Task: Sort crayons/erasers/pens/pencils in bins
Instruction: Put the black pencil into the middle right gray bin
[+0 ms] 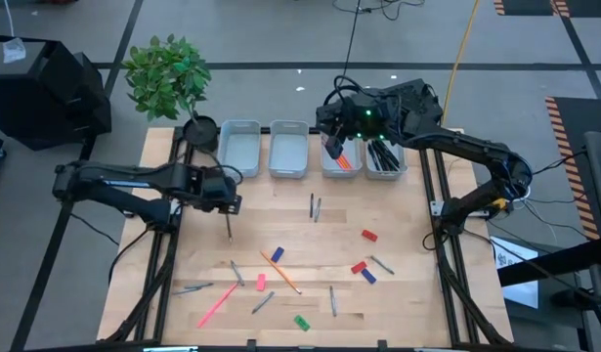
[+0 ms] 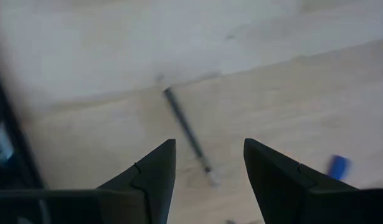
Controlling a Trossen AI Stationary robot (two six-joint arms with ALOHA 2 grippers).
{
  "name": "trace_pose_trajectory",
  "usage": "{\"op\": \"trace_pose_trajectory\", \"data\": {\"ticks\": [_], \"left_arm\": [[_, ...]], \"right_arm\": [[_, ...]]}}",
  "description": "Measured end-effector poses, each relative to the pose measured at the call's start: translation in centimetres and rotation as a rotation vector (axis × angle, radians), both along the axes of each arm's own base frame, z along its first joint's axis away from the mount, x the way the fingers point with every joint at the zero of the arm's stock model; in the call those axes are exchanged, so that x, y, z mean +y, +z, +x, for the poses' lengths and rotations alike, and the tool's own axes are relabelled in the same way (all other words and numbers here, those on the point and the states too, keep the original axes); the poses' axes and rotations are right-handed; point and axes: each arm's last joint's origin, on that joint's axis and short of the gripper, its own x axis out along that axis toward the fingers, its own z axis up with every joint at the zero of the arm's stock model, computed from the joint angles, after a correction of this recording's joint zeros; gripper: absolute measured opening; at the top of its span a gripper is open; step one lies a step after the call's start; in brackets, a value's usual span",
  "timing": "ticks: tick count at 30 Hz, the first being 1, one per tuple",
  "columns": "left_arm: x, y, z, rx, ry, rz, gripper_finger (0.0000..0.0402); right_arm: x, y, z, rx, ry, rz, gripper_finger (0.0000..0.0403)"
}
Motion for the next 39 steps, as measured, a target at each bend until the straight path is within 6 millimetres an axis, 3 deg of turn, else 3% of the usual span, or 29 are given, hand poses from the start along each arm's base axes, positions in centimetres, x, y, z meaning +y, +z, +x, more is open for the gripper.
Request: {"op": "trace_pose_trajectory", "data": {"ticks": [9,16,20,27,39], "left_arm": [[0.1,-4.2,2.8,0.166,0.037,-0.041,0.0191],[0.3,-6.1,3.8,0.242,0.071,-0.083,0.0187],[0.5,-7.1,3.7,0.263,0.089,-0.098,0.0155],[0.9,-10.2,3.0,0.138,0.129,-0.166,0.0091],[0.8,-10.8,2.8,0.127,0.148,-0.151,0.008]], "right_arm": [[-0.1,0.3,0.1,0.0,0.028,-0.07,0.0084],[0.0,0.1,0.0,0.019,0.031,-0.064,0.0084],[0.0,-0.1,-0.1,0.035,0.033,-0.056,0.0084],[0.1,-0.3,-0.2,0.057,0.035,-0.045,0.0084],[0.0,-0.3,-0.1,0.052,0.035,-0.045,0.0084]]}}
